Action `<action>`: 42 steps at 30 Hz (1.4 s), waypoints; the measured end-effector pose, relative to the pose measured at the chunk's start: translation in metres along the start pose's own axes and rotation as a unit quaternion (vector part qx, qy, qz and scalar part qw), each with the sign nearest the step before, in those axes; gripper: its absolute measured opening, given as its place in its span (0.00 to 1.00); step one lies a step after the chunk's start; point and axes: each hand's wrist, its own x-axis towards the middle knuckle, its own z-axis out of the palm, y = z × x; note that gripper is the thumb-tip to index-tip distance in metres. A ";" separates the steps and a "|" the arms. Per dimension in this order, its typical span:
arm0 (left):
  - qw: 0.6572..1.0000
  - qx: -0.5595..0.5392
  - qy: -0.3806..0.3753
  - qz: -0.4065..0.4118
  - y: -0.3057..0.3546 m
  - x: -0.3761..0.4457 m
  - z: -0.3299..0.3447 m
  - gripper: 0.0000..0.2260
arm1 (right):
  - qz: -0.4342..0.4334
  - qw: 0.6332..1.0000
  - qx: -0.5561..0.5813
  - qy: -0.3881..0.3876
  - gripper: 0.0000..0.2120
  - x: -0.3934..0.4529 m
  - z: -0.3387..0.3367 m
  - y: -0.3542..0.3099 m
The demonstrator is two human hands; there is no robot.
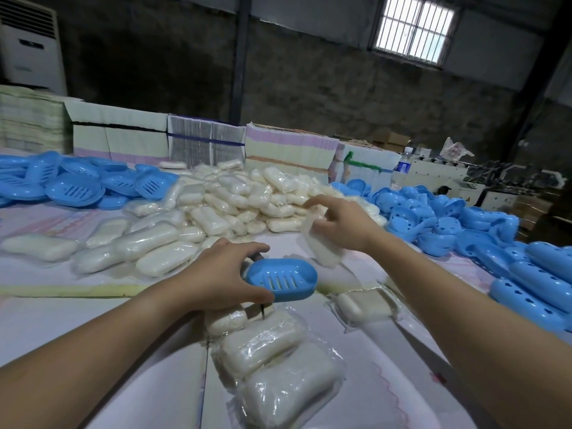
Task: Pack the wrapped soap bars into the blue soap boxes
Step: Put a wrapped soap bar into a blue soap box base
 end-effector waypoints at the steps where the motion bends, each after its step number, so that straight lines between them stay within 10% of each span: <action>1: 1.000 0.002 -0.002 0.001 0.000 0.000 0.000 0.39 | 0.012 0.995 0.093 0.027 0.15 -0.004 -0.002 -0.004; 8: 1.000 0.000 0.002 -0.012 0.003 0.000 0.000 0.44 | 0.157 0.912 0.370 0.082 0.05 -0.029 0.017 -0.034; 28: 0.999 0.002 0.032 0.014 0.003 -0.001 0.002 0.26 | 0.022 0.994 -0.110 0.014 0.09 -0.076 0.020 -0.044; 42: 1.000 0.010 0.022 -0.012 0.001 -0.003 0.004 0.28 | 0.096 0.993 0.053 0.047 0.06 -0.025 -0.003 0.019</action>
